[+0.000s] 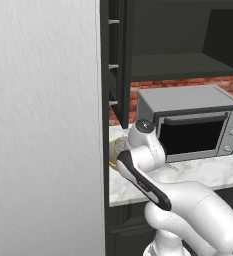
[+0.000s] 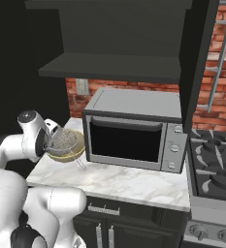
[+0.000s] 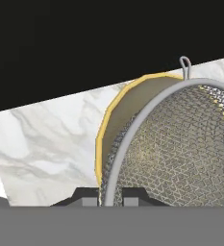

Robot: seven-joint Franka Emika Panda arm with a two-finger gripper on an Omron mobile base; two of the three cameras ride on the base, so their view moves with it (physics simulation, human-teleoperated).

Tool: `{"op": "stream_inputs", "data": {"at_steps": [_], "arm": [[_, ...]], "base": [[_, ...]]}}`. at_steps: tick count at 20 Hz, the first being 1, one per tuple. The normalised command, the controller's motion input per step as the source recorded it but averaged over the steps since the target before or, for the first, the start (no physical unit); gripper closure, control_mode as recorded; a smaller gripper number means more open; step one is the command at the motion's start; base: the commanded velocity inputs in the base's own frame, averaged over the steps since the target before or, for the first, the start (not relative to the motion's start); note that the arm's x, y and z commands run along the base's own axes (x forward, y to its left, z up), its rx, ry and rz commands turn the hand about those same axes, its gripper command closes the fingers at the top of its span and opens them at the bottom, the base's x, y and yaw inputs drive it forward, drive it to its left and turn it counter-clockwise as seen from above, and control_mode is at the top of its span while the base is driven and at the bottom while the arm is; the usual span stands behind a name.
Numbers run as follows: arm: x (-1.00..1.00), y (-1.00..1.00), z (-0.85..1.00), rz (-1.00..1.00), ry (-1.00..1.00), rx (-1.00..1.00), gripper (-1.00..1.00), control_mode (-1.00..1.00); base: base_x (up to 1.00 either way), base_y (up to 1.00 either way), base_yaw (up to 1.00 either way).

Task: Open the cabinet and setup a tea strainer by placing it in the bowl upright.

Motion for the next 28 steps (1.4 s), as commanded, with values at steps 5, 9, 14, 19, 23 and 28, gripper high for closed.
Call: {"op": "stream_inputs", "data": {"at_steps": [5, 9, 14, 19, 23, 28], "arm": [[0.4, 0.04, -0.12, 0.0, 0.0, 0.0, 1.0, -1.0], [0.32, 0.0, -0.12, 0.0, 0.0, 0.0, 1.0, -1.0], [0.22, 0.0, -0.18, -0.01, 0.0, 0.0, 1.0, -1.0], [0.22, 0.0, -0.21, 0.0, 0.0, 0.0, 1.0, -1.0], [0.28, 0.0, -0.16, 0.0, 0.0, 0.0, 1.0, -1.0], [0.32, 0.0, -0.15, 0.0, 0.0, 0.0, 1.0, -1.0]], "base": [[0.0, 0.0, 0.0], [0.0, 0.0, 0.0], [0.0, 0.0, 0.0], [0.0, 0.0, 0.0], [0.0, 0.0, 0.0], [0.0, 0.0, 0.0]]}}
